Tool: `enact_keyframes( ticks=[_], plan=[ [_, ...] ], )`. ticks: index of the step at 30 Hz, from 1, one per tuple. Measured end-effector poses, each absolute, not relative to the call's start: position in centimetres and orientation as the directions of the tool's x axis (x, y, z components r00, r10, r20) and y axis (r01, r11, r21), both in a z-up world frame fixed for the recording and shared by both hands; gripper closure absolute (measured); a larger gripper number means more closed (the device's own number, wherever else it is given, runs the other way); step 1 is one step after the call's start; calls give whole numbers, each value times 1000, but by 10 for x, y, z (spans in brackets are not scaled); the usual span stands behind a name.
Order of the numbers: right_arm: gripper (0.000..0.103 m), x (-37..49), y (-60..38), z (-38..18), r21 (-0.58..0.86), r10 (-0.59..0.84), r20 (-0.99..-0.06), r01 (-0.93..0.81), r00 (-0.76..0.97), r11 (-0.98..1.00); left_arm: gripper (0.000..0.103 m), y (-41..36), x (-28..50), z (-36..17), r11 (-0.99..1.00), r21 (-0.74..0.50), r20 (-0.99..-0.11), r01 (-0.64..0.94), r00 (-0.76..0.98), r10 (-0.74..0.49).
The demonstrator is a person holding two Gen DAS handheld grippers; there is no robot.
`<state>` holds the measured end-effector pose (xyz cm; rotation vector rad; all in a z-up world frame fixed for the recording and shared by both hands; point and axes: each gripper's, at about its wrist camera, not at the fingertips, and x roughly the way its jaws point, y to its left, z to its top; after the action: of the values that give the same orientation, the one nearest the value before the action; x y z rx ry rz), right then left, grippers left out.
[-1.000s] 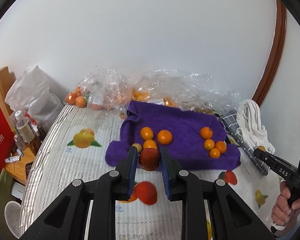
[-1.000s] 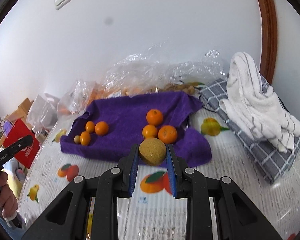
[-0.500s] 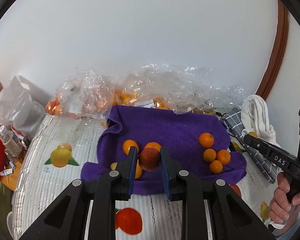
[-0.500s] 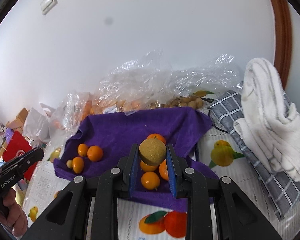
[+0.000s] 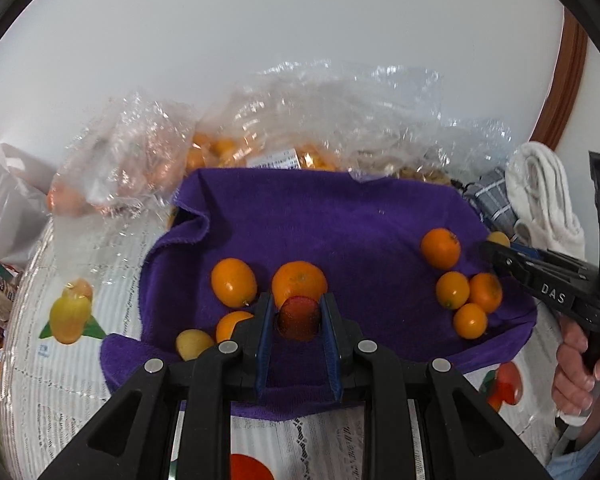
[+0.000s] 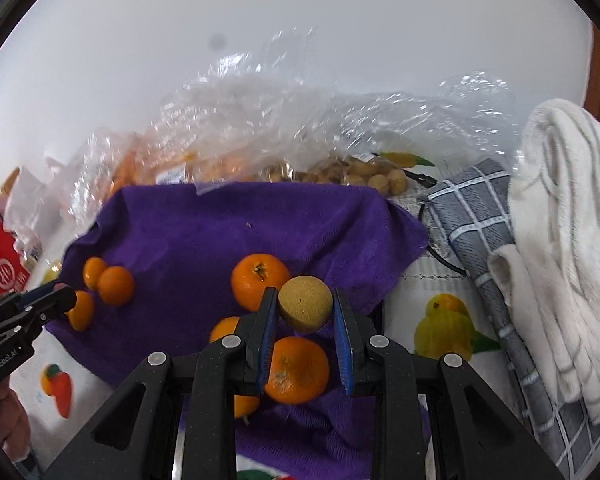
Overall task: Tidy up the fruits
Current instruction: 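Lower both fruits onto the purple towel and open both tools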
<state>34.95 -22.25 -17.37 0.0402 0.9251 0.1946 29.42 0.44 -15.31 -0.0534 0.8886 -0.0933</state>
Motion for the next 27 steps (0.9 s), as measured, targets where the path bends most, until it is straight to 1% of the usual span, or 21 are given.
enact_keyframes(
  ticks=[6, 17, 18, 20, 27],
  plan=[
    [76, 360, -222, -188, 104, 168, -802, -142, 573, 984, 81, 4, 299, -169, 994, -90, -791, 61, 602, -108],
    [76, 360, -220, -196, 103, 171, -812, -153, 558, 983, 81, 4, 301, -175, 994, -95, -802, 55, 588, -109],
    [75, 359, -219, -196, 103, 173, -811, -155, 558, 982, 81, 4, 302, -176, 994, -96, -803, 54, 585, -110],
    [71, 357, -218, -195, 99, 176, -809, -165, 560, 981, 81, 4, 302, -177, 994, -96, -803, 53, 586, -109],
    [68, 352, -217, -189, 81, 169, -805, -178, 568, 981, 80, 3, 302, -177, 994, -88, -802, 60, 588, -106]
  ],
)
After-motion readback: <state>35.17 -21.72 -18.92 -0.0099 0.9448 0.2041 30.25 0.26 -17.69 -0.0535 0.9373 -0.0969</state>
